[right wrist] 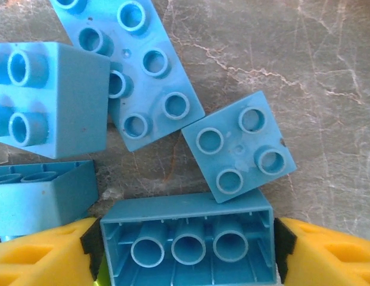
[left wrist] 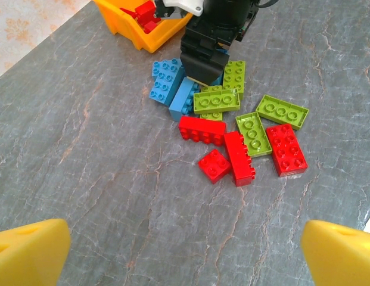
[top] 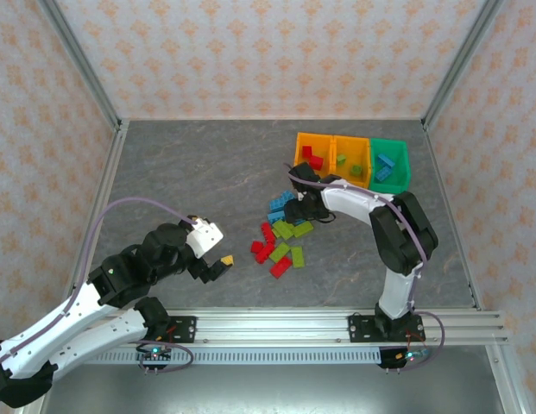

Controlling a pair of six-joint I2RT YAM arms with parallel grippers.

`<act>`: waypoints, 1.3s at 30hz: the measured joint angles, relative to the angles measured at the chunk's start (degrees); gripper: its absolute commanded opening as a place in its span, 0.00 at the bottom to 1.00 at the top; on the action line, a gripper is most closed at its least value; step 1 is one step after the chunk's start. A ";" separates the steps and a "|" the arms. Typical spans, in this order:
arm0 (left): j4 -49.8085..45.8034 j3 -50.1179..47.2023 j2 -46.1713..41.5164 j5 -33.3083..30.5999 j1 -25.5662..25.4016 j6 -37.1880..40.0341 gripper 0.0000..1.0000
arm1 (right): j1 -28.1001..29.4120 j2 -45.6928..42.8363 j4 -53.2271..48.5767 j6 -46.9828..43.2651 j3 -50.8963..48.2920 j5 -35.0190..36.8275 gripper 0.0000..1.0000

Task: Sort the legos into containers by color

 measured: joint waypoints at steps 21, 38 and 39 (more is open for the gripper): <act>0.00 0.00 0.09 0.00 0.00 0.00 1.00 | 0.04 0.07 -0.09 3.23 -1.33 -0.02 0.64; 0.02 0.00 0.09 0.02 0.00 0.00 1.00 | -1.73 -17.68 1.44 10.49 -12.09 9.46 0.49; 0.02 0.00 0.09 0.02 0.00 0.00 1.00 | -2.36 -19.93 1.53 11.19 -12.15 10.14 0.49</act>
